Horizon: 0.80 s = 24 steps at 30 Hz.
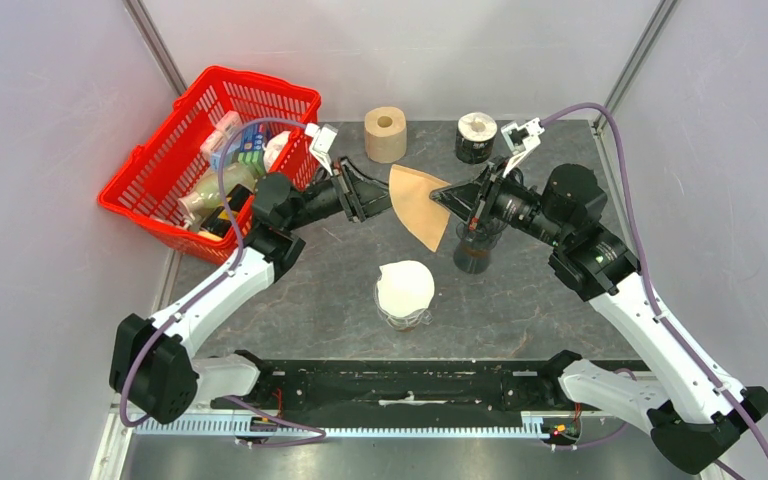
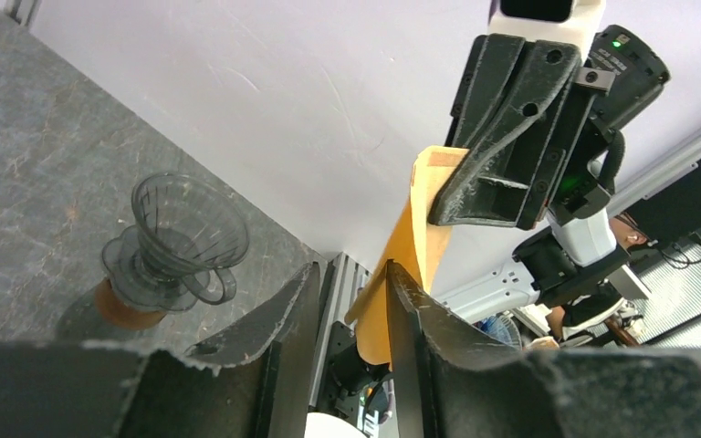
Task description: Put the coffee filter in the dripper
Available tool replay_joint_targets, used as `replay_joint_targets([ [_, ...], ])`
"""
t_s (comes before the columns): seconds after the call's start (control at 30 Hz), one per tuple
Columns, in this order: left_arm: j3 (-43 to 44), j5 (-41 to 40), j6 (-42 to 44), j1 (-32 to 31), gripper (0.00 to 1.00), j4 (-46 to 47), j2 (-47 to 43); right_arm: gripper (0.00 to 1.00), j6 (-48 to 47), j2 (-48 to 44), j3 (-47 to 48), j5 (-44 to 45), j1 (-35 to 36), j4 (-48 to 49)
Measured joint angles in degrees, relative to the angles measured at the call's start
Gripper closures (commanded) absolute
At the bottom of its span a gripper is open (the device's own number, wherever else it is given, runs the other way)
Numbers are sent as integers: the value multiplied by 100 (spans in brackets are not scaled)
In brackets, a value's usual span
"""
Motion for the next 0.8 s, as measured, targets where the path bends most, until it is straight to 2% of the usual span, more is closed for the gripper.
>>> replay_joint_targets([
  [0.6, -42, 487, -457, 0, 63, 1021, 2, 100, 81, 155, -61, -74, 0, 315],
  [0.8, -68, 492, -476, -39, 75, 1036, 0, 100, 214, 197, -184, -195, 0, 573],
])
